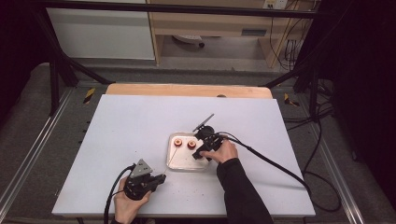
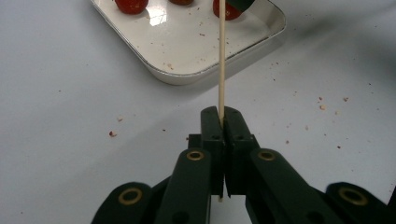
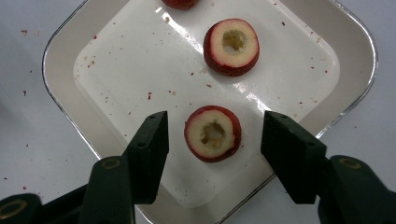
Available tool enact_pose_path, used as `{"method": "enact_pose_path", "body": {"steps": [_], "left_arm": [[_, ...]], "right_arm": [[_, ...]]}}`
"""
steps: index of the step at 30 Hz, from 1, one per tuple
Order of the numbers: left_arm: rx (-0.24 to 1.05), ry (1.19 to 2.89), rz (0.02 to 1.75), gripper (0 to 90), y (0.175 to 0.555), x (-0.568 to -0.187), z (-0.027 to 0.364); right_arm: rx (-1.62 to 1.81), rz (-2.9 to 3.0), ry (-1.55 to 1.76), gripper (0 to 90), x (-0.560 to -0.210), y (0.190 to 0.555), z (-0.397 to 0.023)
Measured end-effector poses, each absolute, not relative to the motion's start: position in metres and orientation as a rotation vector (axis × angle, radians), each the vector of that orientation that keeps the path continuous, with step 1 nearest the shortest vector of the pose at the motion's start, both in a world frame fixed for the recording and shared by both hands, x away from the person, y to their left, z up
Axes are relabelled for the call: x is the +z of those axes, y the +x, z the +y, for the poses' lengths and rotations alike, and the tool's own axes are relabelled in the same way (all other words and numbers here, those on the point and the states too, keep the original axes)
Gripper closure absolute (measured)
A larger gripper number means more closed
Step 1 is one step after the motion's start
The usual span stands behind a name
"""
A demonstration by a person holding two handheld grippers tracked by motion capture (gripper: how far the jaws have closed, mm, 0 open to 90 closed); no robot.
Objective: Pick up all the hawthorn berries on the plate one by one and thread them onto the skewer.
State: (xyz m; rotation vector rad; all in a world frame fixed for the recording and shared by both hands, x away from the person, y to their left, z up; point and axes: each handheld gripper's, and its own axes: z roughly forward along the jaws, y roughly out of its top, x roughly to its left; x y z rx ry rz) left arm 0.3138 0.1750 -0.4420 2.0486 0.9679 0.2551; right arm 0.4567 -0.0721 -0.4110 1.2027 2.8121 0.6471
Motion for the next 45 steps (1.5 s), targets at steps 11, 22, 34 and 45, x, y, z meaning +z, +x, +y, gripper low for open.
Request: {"method": "enact_pose_path", "body": {"steps": [11,22,34,45], "left_arm": [[0.258,2.052,0.968,88.4,0.314,-0.442,0.176],[0.258,2.051,0.971,88.4,0.313,-0.442,0.176],[0.265,2.047,0.967,88.4,0.313,-0.442,0.175],[0.287,2.044,0.962,88.4,0.312,-0.44,0.168]], "right_arm": [[0.61,2.814,1.24,52.5,-0.414,0.46,-0.068],[0.6,2.814,1.281,58.7,-0.416,0.461,-0.068],[0.673,2.78,1.314,59.3,-0.405,0.456,-0.073],[0.864,2.699,1.351,59.5,-0.389,0.443,-0.097]]}}
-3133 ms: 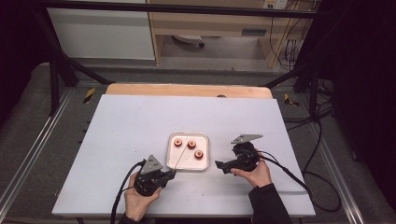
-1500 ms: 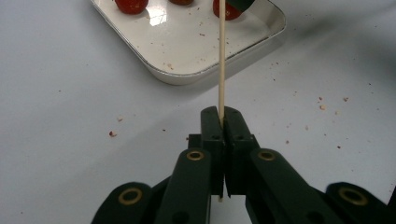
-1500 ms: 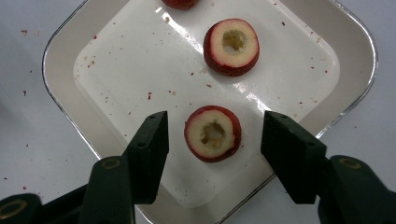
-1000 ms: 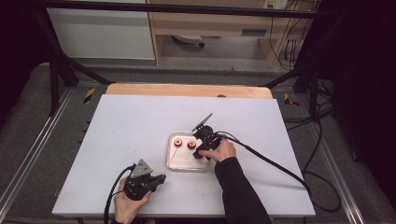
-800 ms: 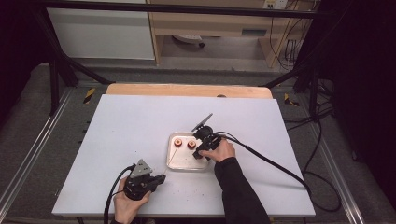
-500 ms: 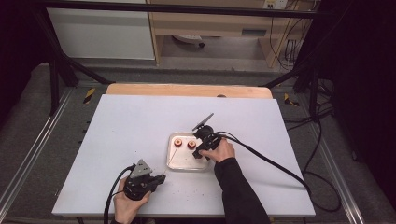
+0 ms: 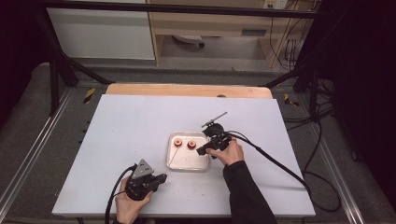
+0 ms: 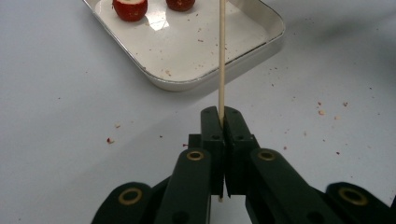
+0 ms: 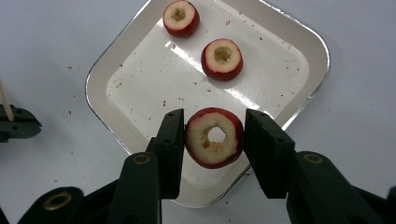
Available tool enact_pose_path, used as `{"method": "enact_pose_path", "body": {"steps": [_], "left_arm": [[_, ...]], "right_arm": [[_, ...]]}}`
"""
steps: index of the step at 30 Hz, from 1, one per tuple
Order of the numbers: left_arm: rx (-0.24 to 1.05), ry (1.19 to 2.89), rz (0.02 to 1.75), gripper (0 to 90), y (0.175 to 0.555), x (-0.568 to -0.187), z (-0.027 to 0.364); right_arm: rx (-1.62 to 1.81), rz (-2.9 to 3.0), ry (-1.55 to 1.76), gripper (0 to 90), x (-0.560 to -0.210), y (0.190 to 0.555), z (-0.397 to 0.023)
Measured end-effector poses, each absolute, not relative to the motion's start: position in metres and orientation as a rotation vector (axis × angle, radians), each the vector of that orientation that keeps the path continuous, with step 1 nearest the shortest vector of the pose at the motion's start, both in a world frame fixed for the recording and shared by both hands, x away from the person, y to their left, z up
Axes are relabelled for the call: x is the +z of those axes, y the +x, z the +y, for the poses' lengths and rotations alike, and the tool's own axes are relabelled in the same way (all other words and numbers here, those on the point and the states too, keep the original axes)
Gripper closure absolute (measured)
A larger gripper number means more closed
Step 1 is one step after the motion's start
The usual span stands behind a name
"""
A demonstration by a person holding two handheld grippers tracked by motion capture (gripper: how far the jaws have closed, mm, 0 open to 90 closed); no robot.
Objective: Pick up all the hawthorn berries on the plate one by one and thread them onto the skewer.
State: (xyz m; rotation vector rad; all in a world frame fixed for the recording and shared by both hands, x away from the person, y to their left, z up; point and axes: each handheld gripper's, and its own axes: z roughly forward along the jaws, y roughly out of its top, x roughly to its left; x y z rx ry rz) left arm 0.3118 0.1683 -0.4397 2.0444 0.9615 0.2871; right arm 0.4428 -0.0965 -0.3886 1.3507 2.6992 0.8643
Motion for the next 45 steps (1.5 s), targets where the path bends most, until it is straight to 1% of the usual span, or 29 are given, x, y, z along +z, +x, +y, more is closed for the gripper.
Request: {"method": "enact_pose_path", "body": {"steps": [11,22,30,45], "left_arm": [[0.313,2.057,0.942,88.5,0.312,-0.438,0.15],[0.333,2.055,0.947,88.4,0.313,-0.437,0.136],[0.335,2.034,0.976,88.4,0.313,-0.437,0.123],[0.291,1.987,1.02,88.4,0.312,-0.439,0.099]], "right_arm": [[1.193,2.531,1.401,59.5,-0.388,0.426,-0.132],[1.514,2.282,1.456,59.5,-0.392,0.41,-0.153],[1.674,2.142,1.481,59.5,-0.396,0.407,-0.155],[1.872,1.932,1.51,59.5,-0.396,0.404,-0.147]]}}
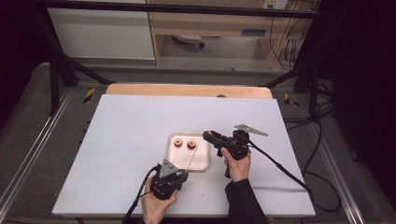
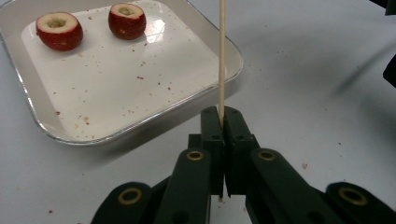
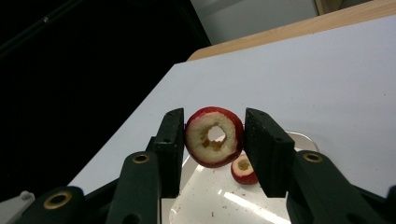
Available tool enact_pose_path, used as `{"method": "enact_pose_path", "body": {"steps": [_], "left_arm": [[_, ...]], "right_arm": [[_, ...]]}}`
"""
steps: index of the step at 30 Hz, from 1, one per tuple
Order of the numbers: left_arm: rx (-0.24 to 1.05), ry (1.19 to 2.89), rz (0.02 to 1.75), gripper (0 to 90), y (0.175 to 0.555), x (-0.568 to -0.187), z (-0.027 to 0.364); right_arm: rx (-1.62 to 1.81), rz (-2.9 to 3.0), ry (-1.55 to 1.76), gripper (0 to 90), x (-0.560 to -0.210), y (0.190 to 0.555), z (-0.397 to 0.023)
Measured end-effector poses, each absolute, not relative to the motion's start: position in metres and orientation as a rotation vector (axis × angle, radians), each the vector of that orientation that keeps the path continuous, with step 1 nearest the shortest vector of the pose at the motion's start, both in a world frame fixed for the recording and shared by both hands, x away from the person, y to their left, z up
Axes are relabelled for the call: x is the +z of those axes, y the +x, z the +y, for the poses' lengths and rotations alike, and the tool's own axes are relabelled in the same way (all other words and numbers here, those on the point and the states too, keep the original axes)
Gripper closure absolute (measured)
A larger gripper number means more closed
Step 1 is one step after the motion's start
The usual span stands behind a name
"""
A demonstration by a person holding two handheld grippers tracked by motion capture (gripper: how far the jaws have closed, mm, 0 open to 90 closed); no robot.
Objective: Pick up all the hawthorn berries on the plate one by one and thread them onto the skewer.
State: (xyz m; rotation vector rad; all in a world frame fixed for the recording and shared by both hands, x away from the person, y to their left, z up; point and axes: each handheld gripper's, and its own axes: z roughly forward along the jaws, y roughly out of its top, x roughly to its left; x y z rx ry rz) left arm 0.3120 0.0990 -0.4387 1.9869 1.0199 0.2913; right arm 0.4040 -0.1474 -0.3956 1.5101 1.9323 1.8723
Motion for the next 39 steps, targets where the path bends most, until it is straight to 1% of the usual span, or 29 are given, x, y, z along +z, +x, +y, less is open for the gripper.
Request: {"method": "enact_pose_path", "body": {"steps": [12,39], "left_arm": [[0.252,1.947,1.038,88.4,0.314,-0.44,0.085],[0.231,1.918,1.07,88.4,0.317,-0.44,0.083]], "right_arm": [[1.954,1.848,1.516,59.5,-0.395,0.401,-0.144],[2.016,1.852,1.501,59.6,-0.398,0.396,-0.14]]}}
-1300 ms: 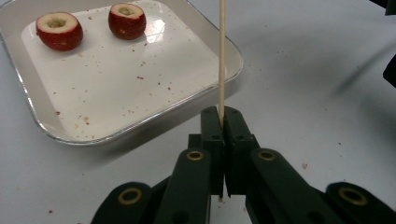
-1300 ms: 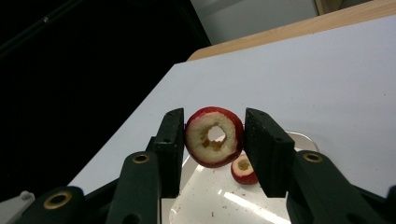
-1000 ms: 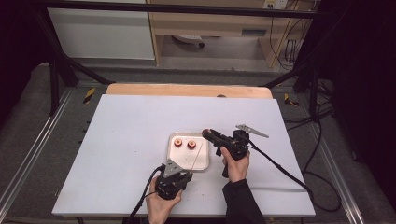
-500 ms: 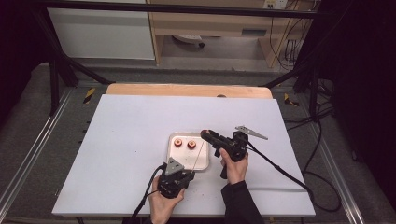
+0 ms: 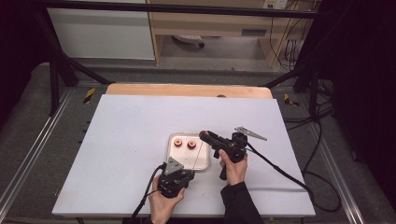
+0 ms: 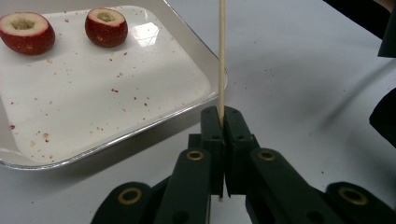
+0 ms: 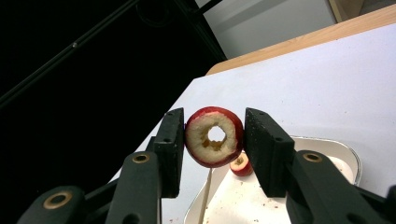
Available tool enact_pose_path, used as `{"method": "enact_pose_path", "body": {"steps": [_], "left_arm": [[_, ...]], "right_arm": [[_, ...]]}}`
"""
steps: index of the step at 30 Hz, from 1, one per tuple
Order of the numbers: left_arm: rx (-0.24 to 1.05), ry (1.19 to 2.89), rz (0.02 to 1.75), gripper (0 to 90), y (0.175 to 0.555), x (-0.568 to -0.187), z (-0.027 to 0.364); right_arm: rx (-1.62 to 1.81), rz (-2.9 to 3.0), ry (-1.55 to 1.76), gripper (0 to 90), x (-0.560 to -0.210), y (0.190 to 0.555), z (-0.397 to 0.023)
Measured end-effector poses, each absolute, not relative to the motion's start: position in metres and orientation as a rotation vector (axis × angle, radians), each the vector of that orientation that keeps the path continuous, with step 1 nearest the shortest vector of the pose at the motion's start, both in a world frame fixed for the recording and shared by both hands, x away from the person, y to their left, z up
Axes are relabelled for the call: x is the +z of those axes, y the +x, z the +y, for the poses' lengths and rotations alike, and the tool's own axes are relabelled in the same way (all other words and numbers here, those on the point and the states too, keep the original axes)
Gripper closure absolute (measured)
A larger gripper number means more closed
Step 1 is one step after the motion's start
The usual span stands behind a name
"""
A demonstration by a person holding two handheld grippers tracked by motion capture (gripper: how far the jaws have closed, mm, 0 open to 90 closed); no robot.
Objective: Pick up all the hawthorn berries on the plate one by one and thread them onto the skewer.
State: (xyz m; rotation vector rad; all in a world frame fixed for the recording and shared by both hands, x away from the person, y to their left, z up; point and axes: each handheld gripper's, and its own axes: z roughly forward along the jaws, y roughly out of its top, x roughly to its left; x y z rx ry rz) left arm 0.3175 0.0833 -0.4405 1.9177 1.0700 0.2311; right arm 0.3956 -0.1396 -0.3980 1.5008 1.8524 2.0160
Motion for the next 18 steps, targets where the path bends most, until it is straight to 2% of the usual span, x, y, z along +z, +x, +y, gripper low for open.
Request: {"method": "enact_pose_path", "body": {"steps": [18], "left_arm": [[0.176,1.881,1.094,88.4,0.318,-0.4384,0.0836]], "right_arm": [[2.01,1.831,1.455,59.6,-0.3994,0.3954,-0.1388]]}}
